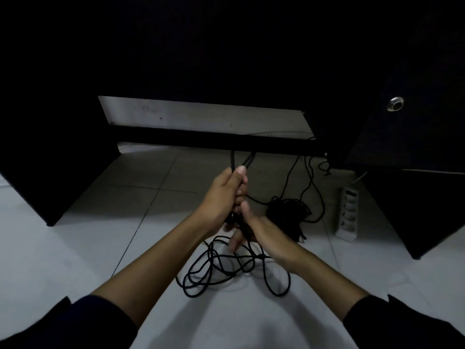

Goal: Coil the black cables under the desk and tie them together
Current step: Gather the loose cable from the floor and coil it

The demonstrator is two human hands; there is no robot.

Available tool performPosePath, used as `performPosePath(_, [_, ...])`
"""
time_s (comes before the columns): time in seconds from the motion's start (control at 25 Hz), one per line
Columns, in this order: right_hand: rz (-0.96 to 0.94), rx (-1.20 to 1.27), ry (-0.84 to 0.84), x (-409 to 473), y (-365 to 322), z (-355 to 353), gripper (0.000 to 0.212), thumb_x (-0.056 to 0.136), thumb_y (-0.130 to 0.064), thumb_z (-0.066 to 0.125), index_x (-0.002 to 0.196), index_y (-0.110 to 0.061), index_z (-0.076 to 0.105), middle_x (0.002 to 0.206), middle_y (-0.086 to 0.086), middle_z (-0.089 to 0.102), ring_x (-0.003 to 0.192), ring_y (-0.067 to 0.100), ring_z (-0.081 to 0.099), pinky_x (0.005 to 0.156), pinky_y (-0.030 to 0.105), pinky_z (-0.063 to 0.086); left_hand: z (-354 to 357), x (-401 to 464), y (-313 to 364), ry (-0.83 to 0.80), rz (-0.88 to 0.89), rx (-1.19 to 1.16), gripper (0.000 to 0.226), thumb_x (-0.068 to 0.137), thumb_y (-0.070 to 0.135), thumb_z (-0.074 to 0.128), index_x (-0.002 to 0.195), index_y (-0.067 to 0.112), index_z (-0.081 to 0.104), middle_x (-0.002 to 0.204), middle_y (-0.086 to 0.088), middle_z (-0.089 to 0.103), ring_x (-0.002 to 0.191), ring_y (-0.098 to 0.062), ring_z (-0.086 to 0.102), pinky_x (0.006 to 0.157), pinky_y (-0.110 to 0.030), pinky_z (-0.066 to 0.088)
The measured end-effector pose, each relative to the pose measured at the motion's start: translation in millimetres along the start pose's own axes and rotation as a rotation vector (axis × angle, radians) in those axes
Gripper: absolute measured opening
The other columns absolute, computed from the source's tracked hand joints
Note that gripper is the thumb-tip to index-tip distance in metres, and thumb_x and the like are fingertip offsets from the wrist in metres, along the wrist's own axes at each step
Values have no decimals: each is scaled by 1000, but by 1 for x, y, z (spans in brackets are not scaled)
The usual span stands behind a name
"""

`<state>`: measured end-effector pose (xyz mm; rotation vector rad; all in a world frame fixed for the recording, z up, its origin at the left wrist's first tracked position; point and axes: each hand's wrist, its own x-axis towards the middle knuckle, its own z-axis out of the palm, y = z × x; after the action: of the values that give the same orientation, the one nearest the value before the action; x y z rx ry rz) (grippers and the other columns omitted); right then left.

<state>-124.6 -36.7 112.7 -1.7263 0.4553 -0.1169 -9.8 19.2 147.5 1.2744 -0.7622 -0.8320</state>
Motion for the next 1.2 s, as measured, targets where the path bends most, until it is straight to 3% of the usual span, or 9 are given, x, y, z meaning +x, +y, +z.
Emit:
performPosePath(0.12, [-47, -167, 8, -2, 23, -12, 60, 90, -59, 38, 89, -6, 65, 71, 4, 65, 73, 12, 63, 79, 29, 48, -11, 4, 6, 20, -14, -60, 27, 104, 30, 35, 83, 15, 44, 55, 7, 34, 41, -3, 25, 37, -15, 23])
performPosePath(0.2, [-77, -244, 41, -4, 37, -27, 45, 91, -50, 49, 87, -8, 64, 75, -1, 64, 75, 10, 61, 81, 38, 50, -19, 4, 9, 32, -37, -51, 27, 104, 30, 35, 83, 15, 44, 58, 5, 35, 42, -3, 25, 38, -15, 22])
performPosePath(0.36, [-178, -370, 142, -3, 32, -52, 11, 96, -26, 56, 89, -24, 64, 84, -8, 56, 75, 1, 56, 73, 20, 44, -31, 3, 10, -3, -63, 38, 26, 104, 30, 35, 84, 15, 45, 65, 1, 43, 43, -4, 31, 38, -15, 26])
performPosePath(0.48, [-357, -709, 155, 5, 2, -59, 11, 93, -26, 61, 98, -22, 70, 91, -7, 51, 85, -1, 52, 74, 9, 38, -29, 2, 10, -13, -64, 160, 27, 103, 28, 37, 83, 13, 46, 74, -5, 53, 42, -3, 41, 42, -17, 39])
performPosePath(0.68, [-510, -829, 266, 8, -32, -47, 28, 80, -25, 75, 89, -26, 48, 89, -17, 54, 83, 0, 55, 69, 21, 48, -20, -5, 11, -114, -139, 228, 26, 103, 31, 37, 97, 8, 48, 89, -9, 62, 65, -18, 68, 61, -33, 57])
performPosePath(0.8, [-597, -929, 409, 9, -37, -42, 41, 75, -33, 76, 87, -27, 37, 85, -13, 48, 73, 10, 53, 59, 31, 47, -18, -9, 10, -171, -138, 324, 27, 103, 32, 36, 101, 7, 47, 77, -8, 57, 53, -19, 60, 51, -30, 51])
performPosePath(0.88, [-617, -924, 434, 11, -39, -42, 42, 74, -33, 77, 85, -26, 37, 83, -11, 45, 69, 9, 46, 58, 26, 41, -15, -10, 8, -202, -117, 388, 26, 104, 31, 35, 95, 8, 45, 66, -2, 51, 45, -11, 44, 46, -26, 42])
performPosePath(1.04, [-603, -881, 288, 12, -39, -57, 25, 82, -25, 75, 91, -17, 53, 91, -7, 48, 76, 2, 45, 68, 9, 38, -16, -10, 6, -177, -147, 359, 28, 104, 34, 34, 84, 16, 43, 59, 3, 35, 42, -5, 28, 42, -20, 27])
performPosePath(1.2, [-636, -1028, 229, 9, -40, -74, 22, 87, -20, 69, 104, -9, 62, 99, -1, 49, 82, 8, 50, 69, 15, 40, -25, -10, 9, -262, -124, 522, 31, 95, 43, 50, 91, 13, 46, 60, 4, 38, 43, -6, 32, 41, -20, 30])
